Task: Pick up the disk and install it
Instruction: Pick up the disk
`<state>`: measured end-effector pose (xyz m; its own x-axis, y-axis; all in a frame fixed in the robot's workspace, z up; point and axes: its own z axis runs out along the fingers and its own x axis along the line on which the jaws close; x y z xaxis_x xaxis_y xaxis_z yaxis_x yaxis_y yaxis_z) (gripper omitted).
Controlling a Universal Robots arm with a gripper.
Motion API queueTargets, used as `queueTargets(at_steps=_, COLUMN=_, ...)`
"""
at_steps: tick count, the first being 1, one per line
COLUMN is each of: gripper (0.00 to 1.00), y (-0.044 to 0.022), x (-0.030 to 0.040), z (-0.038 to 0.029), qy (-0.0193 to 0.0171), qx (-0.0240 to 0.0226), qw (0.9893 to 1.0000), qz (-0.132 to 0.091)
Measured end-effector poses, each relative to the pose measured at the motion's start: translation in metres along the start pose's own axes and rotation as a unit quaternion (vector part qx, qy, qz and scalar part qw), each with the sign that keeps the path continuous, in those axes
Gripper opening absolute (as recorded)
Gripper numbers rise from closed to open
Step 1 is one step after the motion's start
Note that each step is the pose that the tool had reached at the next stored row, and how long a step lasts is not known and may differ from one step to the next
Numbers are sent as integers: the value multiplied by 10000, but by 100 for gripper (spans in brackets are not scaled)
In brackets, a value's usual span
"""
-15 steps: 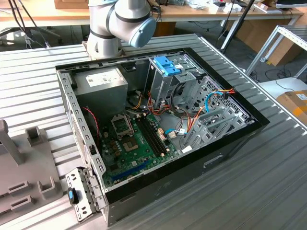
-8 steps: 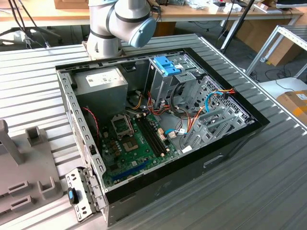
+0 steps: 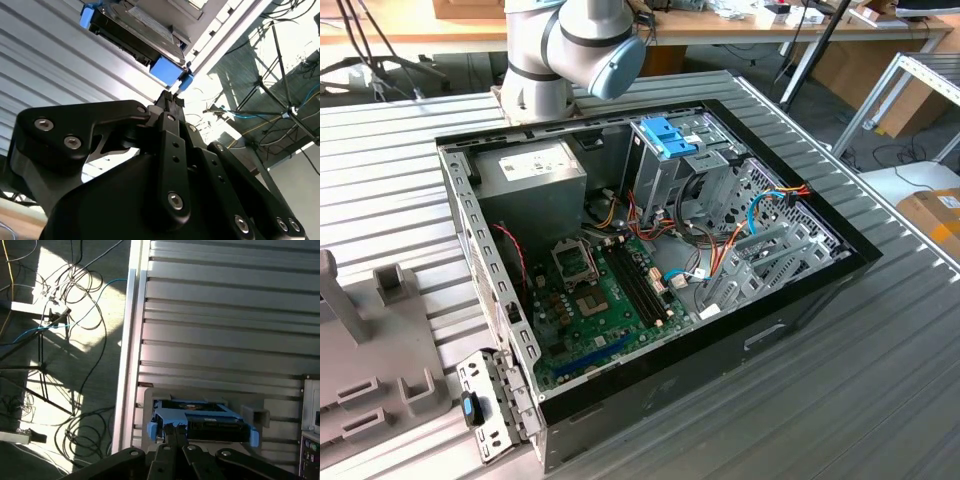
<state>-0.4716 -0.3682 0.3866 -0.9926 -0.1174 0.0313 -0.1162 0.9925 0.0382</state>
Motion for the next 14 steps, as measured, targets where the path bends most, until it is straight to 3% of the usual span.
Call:
queueTargets(at_steps=3, gripper=11, y=0, x=0, z=0, qy=15, qx=17, qw=9993, qz=-373)
queueTargets(at_steps=6, gripper=11, y=0, x=0, z=0, qy=28, qx=32, qw=9975, qz=-712)
queueTargets(at_steps=9, gripper=11, y=0, x=0, z=0, qy=42, qx=46, qw=9943, qz=-1061)
queueTargets(at_steps=11, gripper=11, y=0, x=0, z=0, qy=49, qx=54, qw=9920, qz=-1262)
queueTargets(at_steps=12, gripper=11, y=0, x=0, z=0, qy=54, qx=59, qw=9902, qz=-1396)
queueTargets(at_steps=14, gripper=11, y=0, x=0, z=0, qy=68, qx=72, qw=9846, qz=-1746)
